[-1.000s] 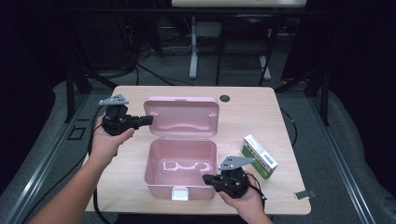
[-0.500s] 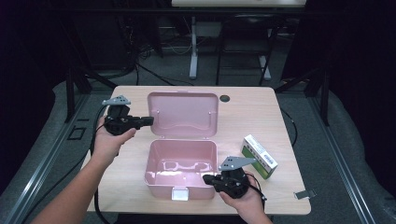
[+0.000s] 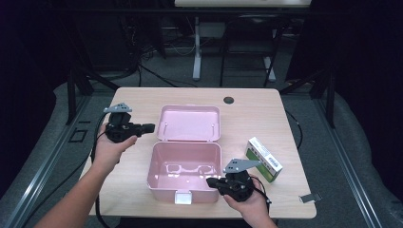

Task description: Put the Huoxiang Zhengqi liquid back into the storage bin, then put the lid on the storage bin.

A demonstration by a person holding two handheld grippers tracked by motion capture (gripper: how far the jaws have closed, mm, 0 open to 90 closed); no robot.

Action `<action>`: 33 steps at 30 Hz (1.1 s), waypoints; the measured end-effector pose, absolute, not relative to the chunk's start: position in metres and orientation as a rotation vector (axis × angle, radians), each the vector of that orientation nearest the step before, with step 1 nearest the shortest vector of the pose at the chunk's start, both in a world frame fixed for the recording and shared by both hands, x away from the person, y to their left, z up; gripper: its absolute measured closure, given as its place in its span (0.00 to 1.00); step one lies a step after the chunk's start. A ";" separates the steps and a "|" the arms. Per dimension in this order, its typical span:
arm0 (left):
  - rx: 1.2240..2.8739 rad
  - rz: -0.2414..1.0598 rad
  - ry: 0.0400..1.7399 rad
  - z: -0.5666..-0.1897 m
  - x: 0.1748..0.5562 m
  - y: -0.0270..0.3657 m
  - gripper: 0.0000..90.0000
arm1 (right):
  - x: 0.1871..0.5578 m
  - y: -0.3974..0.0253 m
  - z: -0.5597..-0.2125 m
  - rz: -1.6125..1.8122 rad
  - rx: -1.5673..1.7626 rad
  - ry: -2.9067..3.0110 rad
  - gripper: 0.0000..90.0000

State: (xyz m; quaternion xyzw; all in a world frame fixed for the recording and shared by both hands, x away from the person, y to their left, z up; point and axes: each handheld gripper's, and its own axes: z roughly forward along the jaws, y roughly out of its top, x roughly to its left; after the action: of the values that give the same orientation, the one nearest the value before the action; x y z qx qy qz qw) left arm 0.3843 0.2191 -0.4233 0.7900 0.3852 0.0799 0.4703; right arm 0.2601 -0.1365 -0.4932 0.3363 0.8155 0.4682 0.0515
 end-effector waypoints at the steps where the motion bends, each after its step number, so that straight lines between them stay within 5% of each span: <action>1: 1.935 0.193 0.943 -0.424 0.383 0.219 0.98 | 0.260 -0.136 -0.493 1.426 1.021 2.481 1.00; 15: 1.940 0.185 0.948 -0.438 0.376 0.225 0.95 | 0.260 -0.136 -0.493 1.429 1.026 2.479 0.99; 33: 1.938 0.181 0.946 -0.448 0.361 0.235 0.80 | 0.262 -0.134 -0.478 1.384 1.023 2.505 0.83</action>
State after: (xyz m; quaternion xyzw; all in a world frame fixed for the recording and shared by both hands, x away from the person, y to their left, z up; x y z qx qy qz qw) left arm 0.3608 0.2351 -0.4478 0.7907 0.3860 0.0739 0.4693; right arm 0.2625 -0.1340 -0.4777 0.3361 0.8231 0.4548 0.0513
